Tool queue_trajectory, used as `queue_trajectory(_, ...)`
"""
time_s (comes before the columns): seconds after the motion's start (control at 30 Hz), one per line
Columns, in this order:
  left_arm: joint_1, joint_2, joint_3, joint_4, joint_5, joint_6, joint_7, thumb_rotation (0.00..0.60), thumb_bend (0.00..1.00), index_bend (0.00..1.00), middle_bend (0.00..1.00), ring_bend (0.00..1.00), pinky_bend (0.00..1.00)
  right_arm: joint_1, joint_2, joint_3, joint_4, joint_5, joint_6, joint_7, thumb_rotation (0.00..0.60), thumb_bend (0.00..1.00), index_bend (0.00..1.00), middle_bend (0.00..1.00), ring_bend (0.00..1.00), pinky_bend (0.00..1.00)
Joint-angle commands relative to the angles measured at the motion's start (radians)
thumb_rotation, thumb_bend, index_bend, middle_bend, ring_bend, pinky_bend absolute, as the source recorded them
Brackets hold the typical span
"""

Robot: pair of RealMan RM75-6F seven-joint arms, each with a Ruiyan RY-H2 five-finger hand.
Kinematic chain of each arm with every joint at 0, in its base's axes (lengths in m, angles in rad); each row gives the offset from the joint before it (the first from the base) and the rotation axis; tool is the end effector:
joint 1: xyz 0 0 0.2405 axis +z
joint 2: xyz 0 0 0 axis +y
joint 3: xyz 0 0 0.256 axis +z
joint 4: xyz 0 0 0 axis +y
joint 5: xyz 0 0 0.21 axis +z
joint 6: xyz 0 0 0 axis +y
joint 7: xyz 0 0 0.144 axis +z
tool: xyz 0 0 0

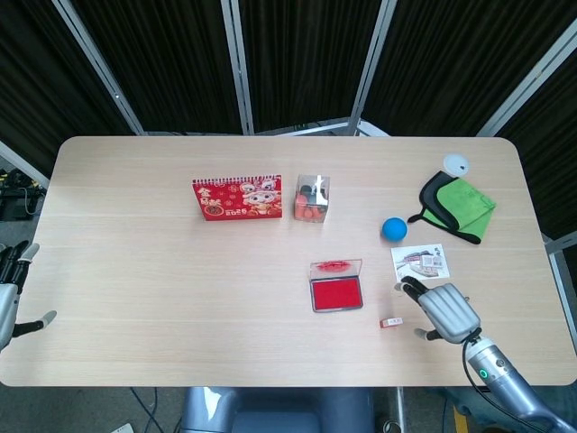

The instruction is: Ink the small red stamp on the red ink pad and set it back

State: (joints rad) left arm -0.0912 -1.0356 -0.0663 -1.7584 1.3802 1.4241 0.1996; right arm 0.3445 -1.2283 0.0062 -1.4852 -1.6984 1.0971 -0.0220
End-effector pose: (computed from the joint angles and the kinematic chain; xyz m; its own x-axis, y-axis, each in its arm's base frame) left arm -0.3039 0.1834 0.1714 0.5009 0.0673 0.8629 0.8593 0.0798 -0.5051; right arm -0.2770 -0.2362 0.0696 0.5669 -0.2684 0.7788 -0.7940 -0.4300 0.4297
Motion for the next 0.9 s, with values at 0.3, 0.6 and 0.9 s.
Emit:
queue_trajectory(0.3, -0.009, -0.017, -0.004, 0.004, -0.028, -0.011, 0.034, 0.600, 0.00, 0.00, 0.00, 0.00, 0.00, 0.050, -0.081, -0.010, 0.069, 0.008, -0.056, -0.007, 0.600, 0.15, 0.37, 0.36, 0.73, 1.00)
queue_trajectory(0.6, -0.011, -0.017, -0.001, 0.002, -0.026, -0.011, 0.036, 0.600, 0.00, 0.00, 0.00, 0.00, 0.00, 0.062, -0.123, -0.017, 0.090, 0.044, -0.084, -0.028, 0.600, 0.22, 0.41, 0.41, 0.73, 1.00)
queue_trajectory(0.9, -0.010, -0.017, 0.003, 0.000, -0.025, -0.006, 0.039, 0.600, 0.00, 0.00, 0.00, 0.00, 0.00, 0.070, -0.149, -0.029, 0.104, 0.073, -0.103, -0.039, 0.600, 0.24, 0.42, 0.45, 0.73, 1.00)
